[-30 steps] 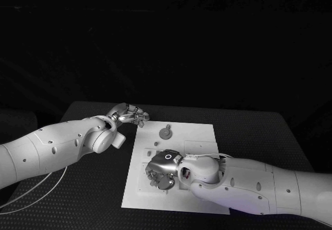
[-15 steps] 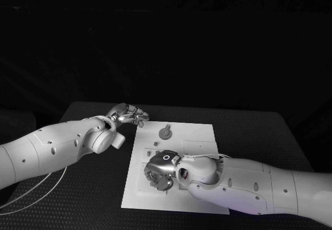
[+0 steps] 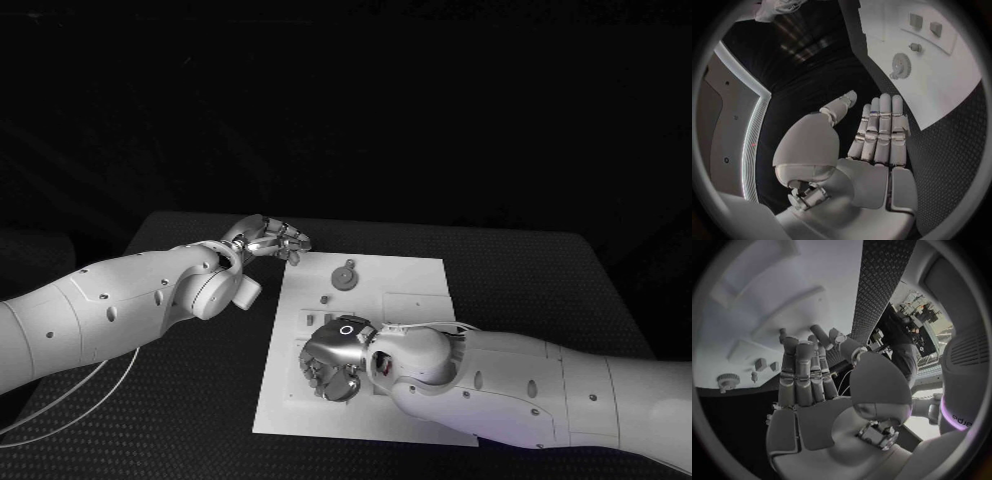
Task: Assemble the parts on the task board
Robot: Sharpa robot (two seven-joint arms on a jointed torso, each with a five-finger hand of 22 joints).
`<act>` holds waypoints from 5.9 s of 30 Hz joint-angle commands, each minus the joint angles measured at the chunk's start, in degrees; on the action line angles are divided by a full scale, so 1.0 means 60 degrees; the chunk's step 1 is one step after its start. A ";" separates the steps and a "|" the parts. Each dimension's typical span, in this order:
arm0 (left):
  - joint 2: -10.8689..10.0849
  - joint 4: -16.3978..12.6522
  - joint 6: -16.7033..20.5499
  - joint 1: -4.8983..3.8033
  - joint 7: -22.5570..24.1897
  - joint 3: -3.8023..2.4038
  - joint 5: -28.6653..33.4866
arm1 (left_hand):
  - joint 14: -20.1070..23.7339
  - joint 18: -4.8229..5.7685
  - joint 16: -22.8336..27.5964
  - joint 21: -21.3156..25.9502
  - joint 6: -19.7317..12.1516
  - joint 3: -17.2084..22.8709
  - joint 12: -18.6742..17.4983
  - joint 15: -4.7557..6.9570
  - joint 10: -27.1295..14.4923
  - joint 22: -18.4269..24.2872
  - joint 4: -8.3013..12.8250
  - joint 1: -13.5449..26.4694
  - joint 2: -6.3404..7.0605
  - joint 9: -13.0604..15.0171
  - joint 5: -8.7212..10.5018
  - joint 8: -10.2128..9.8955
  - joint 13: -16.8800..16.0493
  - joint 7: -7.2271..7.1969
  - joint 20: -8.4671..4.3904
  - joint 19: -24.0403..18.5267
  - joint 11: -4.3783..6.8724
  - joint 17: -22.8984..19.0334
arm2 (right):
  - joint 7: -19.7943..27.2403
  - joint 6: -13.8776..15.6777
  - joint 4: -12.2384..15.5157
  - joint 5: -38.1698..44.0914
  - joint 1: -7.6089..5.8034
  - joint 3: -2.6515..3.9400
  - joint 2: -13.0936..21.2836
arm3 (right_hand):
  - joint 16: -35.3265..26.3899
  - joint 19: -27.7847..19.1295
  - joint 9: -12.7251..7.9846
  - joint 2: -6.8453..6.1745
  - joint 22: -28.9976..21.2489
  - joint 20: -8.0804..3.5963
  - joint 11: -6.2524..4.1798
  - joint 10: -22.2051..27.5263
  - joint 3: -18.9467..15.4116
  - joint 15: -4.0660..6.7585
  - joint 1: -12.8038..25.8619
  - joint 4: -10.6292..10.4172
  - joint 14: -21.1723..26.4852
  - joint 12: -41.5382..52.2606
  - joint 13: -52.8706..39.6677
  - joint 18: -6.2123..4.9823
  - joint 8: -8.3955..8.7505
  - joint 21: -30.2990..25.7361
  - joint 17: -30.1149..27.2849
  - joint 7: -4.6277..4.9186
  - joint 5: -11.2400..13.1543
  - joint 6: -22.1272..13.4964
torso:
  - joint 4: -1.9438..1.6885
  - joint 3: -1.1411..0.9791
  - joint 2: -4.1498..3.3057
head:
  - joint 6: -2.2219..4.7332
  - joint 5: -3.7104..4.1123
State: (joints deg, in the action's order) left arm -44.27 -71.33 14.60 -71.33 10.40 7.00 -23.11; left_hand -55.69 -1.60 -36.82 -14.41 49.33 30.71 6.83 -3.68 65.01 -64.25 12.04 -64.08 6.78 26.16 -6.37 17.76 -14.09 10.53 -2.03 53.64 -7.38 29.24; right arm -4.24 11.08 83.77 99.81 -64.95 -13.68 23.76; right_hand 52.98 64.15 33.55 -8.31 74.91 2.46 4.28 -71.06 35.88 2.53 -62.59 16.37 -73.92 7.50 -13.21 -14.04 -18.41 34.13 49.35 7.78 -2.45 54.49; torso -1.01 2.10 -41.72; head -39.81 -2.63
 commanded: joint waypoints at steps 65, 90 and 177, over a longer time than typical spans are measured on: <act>-0.0014 0.0003 -0.0097 -0.0011 0.0063 -0.0007 0.0056 | -0.0095 -0.0183 0.0125 0.0069 -0.0085 -0.0008 0.0051 -0.0012 -0.0103 -0.0028 -0.0069 0.0034 0.0010 -0.0012 -0.0055 0.0040 0.0022 -0.0015 0.0016 0.0079 -0.0018 0.0091 | 0.0217 0.0927 -0.0038 -0.0713 0.0002 0.0001 0.0296 | 0.1131 -0.1106 -0.0189 -0.0862 0.0243 0.0275 0.0786 0.2229 -0.0222 -0.0823 0.0168 -0.0308 0.1610 -0.0672 0.0141 -0.0050 0.0630 0.0469 0.0374 0.0142 -0.0050 -0.0916 | 0.0002 -0.0007 0.0003 | 0.0008 0.0042; 0.0091 0.0273 -0.0102 -0.0008 0.0105 -0.0004 0.0102 | -0.0101 -0.0181 0.0150 0.0080 -0.0069 -0.0011 0.0068 -0.0013 -0.0089 -0.0036 -0.0078 0.0038 0.0001 -0.0009 -0.0051 0.0052 0.0019 -0.0019 0.0017 0.0084 -0.0013 0.0122 | 0.0316 -0.0082 0.0698 -0.5717 -0.1360 0.0616 0.2655 | 0.1699 -0.1276 0.0266 -0.0076 0.0160 0.0314 -0.0271 0.0104 -0.1454 0.0119 0.0771 -0.0485 0.1628 0.2697 -0.2334 -0.0158 0.0186 0.1042 -0.0127 0.0227 -0.0042 -0.0939 | 0.0060 0.0002 0.0089 | 0.0140 0.0111; -0.0033 0.0147 -0.0113 -0.0007 0.0091 -0.0001 0.0107 | -0.0119 -0.0181 0.0215 0.0109 -0.0050 -0.0021 0.0093 -0.0012 -0.0081 -0.0056 -0.0121 0.0070 -0.0010 -0.0008 -0.0053 0.0067 0.0019 -0.0030 0.0016 0.0095 -0.0004 0.0207 | -0.4850 -0.2333 0.0488 -0.7682 -0.0521 -0.0085 0.2968 | 0.5092 0.0318 0.1070 0.1289 0.0190 -0.0882 -0.0874 0.1317 -0.1359 0.0756 0.2781 -0.0477 0.0060 0.9919 -0.8081 -0.0159 0.0413 0.2590 0.1747 -0.0389 -0.0047 0.0188 | 0.0239 -0.0016 0.0305 | -0.0187 -0.0031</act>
State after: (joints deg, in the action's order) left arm -44.50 -70.32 14.48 -71.32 10.35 7.03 -22.71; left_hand -56.10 -1.74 -35.94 -13.96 49.22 30.57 7.05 -3.69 64.81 -64.52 11.66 -64.08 6.78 26.16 -6.37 17.96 -14.03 10.42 -1.82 53.85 -7.58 30.43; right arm -32.89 -2.54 86.71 52.66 -68.37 -14.02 41.73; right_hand 83.20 66.27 39.92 -1.59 75.06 -2.79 -0.93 -63.20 27.56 6.93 -45.30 12.94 -73.18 66.72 -61.75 -13.78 -15.92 49.47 59.79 4.81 -2.83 54.68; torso 0.44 2.01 -39.89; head -40.93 -2.85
